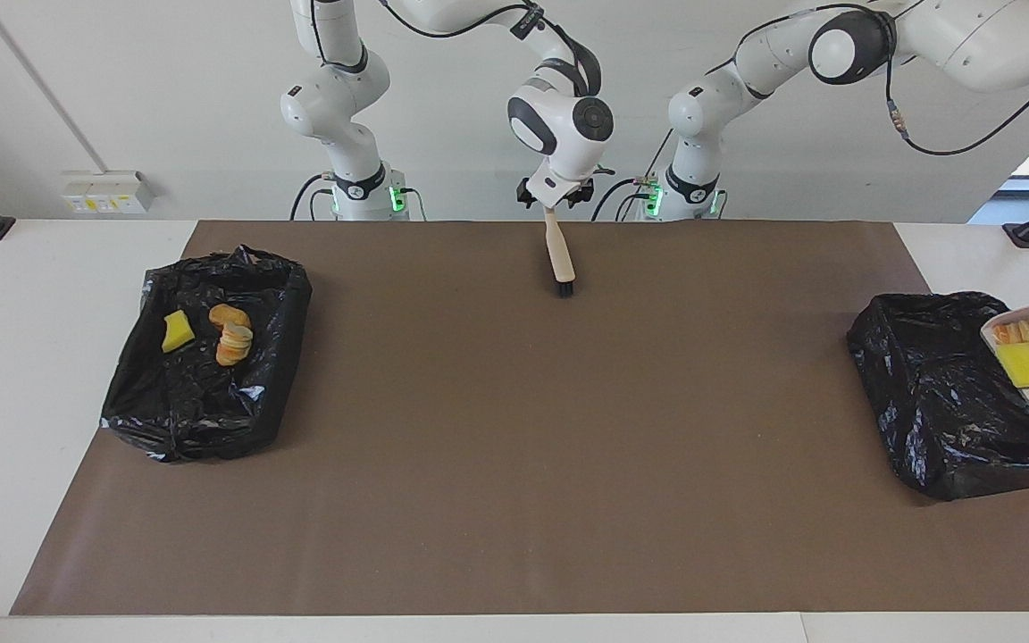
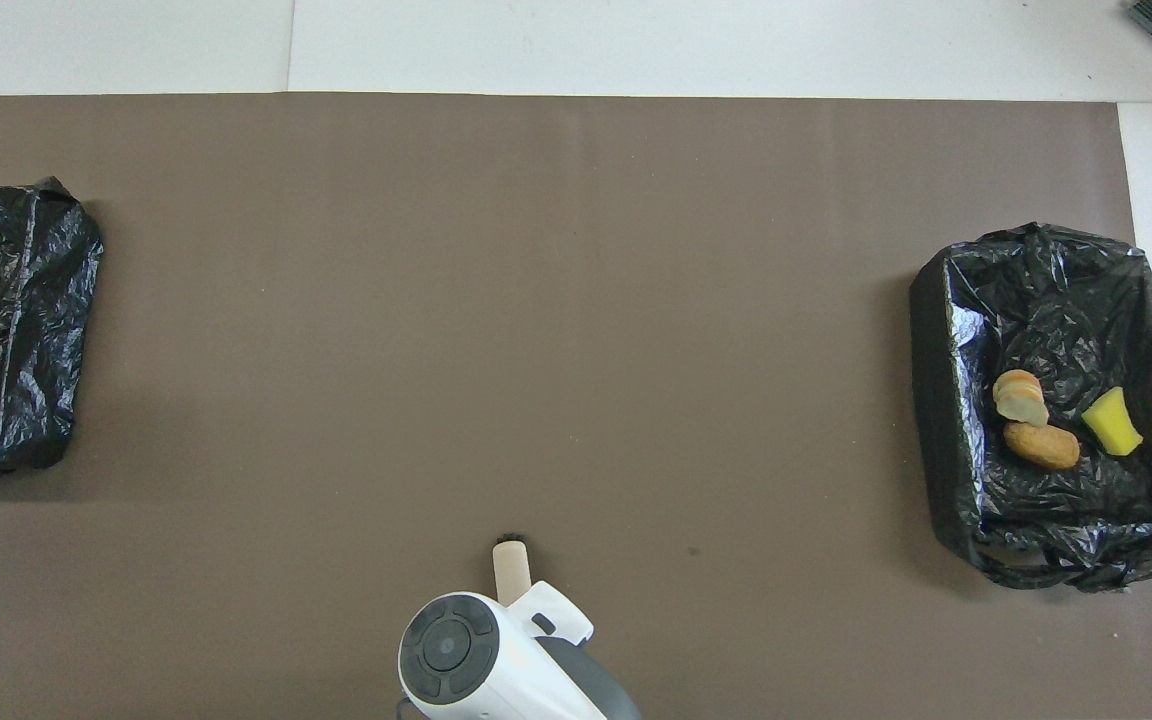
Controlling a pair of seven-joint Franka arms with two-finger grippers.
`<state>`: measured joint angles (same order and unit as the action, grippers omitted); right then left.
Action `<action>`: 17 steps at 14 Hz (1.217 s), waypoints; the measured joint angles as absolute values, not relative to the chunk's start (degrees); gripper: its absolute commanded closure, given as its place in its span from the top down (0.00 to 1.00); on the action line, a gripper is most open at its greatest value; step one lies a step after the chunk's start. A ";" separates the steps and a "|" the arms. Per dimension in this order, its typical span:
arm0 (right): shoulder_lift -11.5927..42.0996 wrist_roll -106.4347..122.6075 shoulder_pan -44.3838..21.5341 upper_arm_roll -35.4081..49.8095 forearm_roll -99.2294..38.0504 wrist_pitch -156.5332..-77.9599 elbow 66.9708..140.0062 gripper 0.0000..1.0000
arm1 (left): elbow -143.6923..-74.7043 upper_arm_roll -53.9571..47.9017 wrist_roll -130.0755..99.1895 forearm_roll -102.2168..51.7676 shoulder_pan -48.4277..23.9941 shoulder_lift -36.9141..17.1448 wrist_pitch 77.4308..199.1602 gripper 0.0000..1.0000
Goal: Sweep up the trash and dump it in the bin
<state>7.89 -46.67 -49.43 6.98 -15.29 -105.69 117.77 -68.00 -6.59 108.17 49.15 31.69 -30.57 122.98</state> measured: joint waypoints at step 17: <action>1.81 -41.81 -36.56 6.67 -6.35 -93.20 106.68 1.00 | -68.76 -7.78 99.21 44.19 19.58 -22.36 107.61 0.00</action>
<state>1.81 -41.81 -36.56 6.67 -6.35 -93.20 106.68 -68.76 -7.78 99.21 44.19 19.58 -22.36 107.61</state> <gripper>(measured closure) 0.000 0.683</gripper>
